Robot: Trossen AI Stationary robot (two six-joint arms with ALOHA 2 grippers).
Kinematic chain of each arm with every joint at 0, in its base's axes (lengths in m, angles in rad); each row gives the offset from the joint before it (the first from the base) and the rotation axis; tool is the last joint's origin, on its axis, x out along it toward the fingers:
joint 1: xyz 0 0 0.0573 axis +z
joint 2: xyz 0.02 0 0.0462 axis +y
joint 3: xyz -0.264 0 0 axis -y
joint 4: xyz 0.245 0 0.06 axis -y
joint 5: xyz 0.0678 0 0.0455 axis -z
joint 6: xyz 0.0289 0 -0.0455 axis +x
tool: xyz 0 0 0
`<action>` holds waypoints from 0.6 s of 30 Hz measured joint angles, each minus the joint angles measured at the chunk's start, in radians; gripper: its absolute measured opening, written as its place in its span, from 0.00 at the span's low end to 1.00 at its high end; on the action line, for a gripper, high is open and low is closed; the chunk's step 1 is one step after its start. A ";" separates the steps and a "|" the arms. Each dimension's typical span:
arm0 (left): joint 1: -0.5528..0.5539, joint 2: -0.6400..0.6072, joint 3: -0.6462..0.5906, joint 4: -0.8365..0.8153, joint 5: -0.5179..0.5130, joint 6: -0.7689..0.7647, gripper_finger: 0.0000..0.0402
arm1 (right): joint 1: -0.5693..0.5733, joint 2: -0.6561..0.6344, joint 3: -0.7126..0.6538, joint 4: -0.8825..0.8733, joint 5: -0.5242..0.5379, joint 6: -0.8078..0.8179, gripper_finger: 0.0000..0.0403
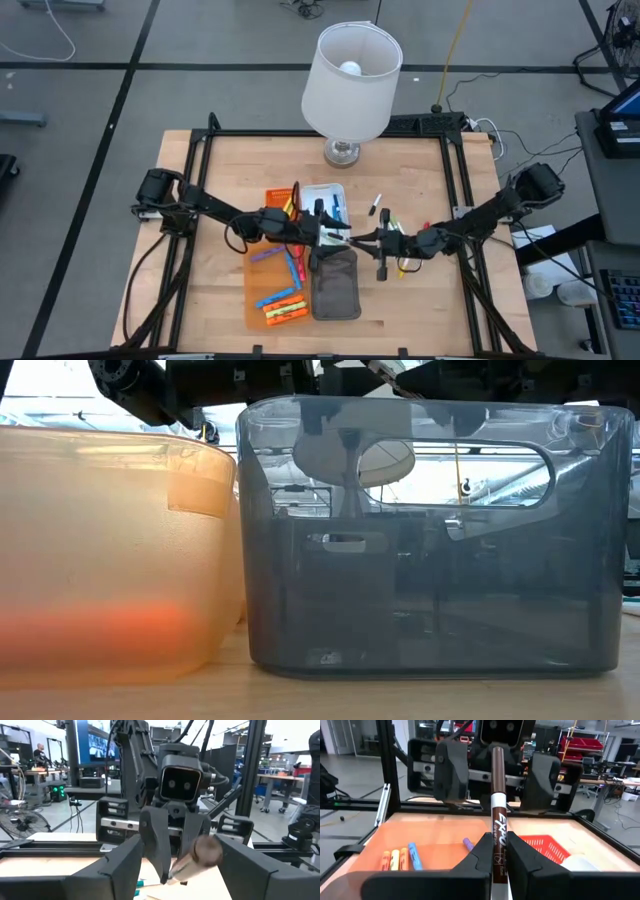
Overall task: Pick & Place Markers
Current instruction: Put the brown marker pen into the white bin
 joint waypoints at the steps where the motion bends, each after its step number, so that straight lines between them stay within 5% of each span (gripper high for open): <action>1: 0.000 0.000 0.000 -0.005 0.000 0.000 0.60 | 0.002 0.000 0.000 0.003 0.002 -0.003 0.04; 9: 0.000 0.000 0.000 -0.025 0.000 0.050 0.44 | 0.028 0.000 0.001 0.056 0.054 -0.065 0.04; 18: 0.009 0.000 0.000 -0.011 0.062 0.056 0.08 | 0.031 0.000 0.001 0.052 0.056 -0.057 0.04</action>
